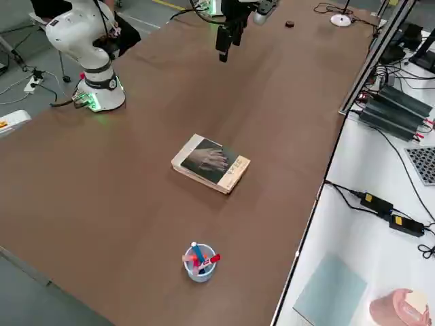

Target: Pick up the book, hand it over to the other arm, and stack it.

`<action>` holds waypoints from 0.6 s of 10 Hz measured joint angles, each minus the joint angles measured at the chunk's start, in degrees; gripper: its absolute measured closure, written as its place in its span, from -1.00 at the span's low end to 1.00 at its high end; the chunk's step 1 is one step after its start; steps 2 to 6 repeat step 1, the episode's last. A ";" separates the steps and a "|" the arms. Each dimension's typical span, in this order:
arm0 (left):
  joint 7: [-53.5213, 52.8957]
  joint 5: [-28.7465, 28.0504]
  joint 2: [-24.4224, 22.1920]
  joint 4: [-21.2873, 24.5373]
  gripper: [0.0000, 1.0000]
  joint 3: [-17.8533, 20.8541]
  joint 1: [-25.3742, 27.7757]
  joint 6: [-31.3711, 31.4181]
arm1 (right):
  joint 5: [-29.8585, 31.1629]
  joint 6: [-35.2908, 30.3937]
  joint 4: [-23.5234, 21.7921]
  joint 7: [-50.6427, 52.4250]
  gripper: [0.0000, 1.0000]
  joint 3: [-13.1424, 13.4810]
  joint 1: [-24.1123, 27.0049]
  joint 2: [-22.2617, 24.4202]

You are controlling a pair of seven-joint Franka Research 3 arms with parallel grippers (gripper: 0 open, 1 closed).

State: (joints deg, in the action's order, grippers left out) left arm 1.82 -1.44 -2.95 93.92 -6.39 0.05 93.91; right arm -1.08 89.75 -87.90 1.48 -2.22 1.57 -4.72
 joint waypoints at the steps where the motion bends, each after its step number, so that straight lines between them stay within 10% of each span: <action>1: 0.00 0.00 0.00 0.00 -0.99 0.00 0.00 0.00 | 0.16 -0.33 0.00 -0.02 -1.00 -0.03 -0.19 0.01; 6: 0.00 0.00 0.00 0.00 -0.99 0.00 0.00 0.00 | 0.16 -0.33 0.00 -0.02 -1.00 -0.03 -0.19 0.01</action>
